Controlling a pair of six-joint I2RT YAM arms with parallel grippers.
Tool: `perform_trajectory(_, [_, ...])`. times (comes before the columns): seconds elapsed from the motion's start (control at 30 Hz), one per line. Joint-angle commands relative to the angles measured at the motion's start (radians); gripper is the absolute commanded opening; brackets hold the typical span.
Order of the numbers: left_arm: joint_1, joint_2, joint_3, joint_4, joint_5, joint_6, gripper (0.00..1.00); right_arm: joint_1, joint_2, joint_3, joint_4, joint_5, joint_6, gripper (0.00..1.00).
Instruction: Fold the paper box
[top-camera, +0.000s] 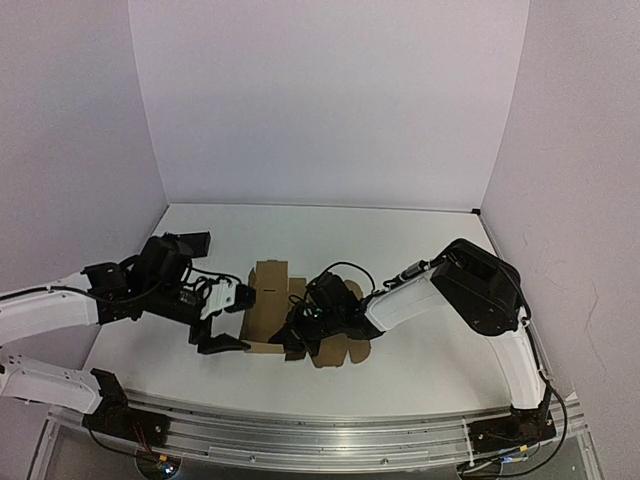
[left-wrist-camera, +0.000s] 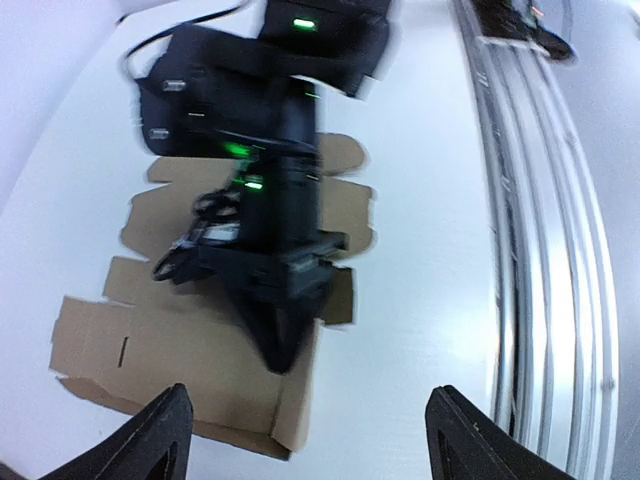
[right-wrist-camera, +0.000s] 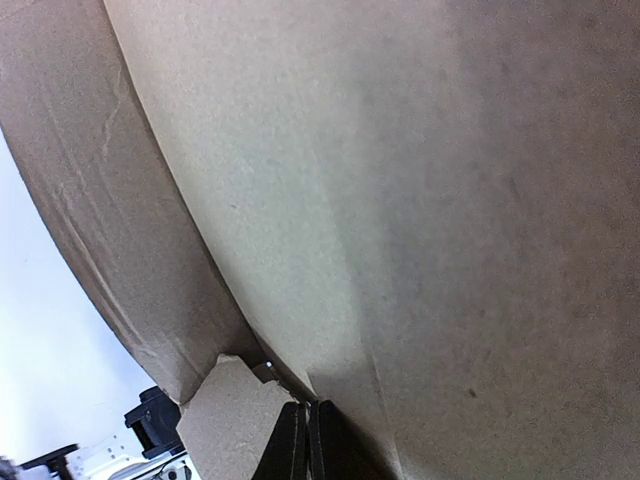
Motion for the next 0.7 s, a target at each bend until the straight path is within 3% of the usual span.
perform_trajectory(0.0, [-0.003, -0.016, -0.149, 0.043, 0.132, 0.461, 0.83, -0.004, 0.049, -0.021, -0.123, 0.038, -0.01, 0.04])
perform_trajectory(0.17, [-0.004, 0.15, -0.117, 0.145, -0.023, 0.389, 0.78, -0.003, 0.044, -0.016, -0.123, 0.032, -0.012, 0.05])
perform_trajectory(0.3, [-0.009, 0.257, -0.057, 0.15, -0.058, 0.346, 0.71, -0.004, 0.045, -0.012, -0.124, 0.03, -0.013, 0.05])
perform_trajectory(0.67, [-0.01, 0.335, -0.049, 0.132, -0.133, 0.375, 0.41, -0.004, 0.02, -0.008, -0.124, 0.024, -0.029, 0.1])
